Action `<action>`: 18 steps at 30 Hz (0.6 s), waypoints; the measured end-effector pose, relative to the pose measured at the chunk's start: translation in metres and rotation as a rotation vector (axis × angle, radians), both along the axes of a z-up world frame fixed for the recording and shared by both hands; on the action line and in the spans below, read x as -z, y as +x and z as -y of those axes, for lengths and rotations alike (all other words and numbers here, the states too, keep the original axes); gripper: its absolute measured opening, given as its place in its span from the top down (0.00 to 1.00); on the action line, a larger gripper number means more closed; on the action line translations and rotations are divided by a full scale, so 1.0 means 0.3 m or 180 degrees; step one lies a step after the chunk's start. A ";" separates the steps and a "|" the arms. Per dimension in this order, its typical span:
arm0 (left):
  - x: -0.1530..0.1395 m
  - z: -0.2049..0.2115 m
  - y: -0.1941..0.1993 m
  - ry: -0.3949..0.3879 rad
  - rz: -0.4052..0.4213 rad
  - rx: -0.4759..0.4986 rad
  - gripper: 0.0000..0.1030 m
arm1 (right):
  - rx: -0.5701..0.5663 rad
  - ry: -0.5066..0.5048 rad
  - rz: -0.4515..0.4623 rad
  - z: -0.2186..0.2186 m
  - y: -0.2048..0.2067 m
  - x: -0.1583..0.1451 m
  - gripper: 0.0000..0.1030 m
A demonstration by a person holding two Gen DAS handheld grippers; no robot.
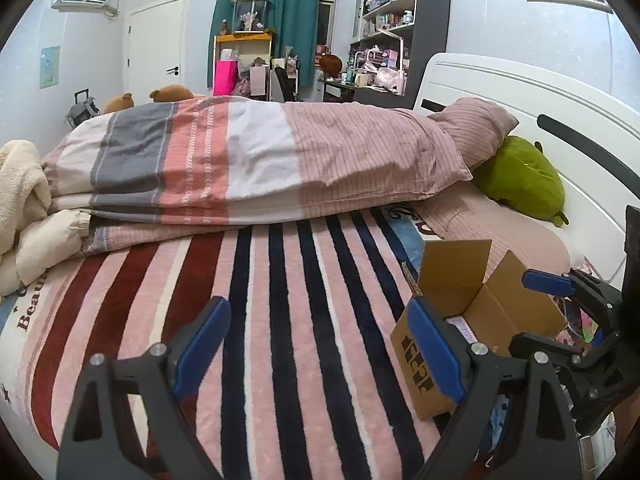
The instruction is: Organize rigid objects
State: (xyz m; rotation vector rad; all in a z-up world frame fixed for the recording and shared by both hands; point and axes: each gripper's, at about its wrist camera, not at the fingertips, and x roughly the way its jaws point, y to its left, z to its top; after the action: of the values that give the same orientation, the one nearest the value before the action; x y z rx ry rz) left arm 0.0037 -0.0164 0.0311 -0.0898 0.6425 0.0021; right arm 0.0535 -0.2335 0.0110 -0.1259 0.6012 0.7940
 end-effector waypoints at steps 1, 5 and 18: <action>-0.001 -0.001 -0.001 0.0000 0.0002 -0.0005 0.14 | 0.0000 -0.0004 -0.0001 -0.001 0.001 0.000 0.10; 0.000 -0.005 -0.003 0.0008 0.0006 -0.0030 0.14 | 0.0007 0.0007 0.0003 -0.002 -0.002 -0.004 0.10; -0.001 -0.013 -0.002 0.0033 0.0015 -0.0063 0.14 | -0.0010 0.0005 0.0004 0.002 0.002 -0.004 0.10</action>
State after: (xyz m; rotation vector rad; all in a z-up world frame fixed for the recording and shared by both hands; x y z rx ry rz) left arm 0.0030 -0.0125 0.0314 -0.0863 0.6367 0.0244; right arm 0.0543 -0.2343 0.0121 -0.1259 0.5992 0.7972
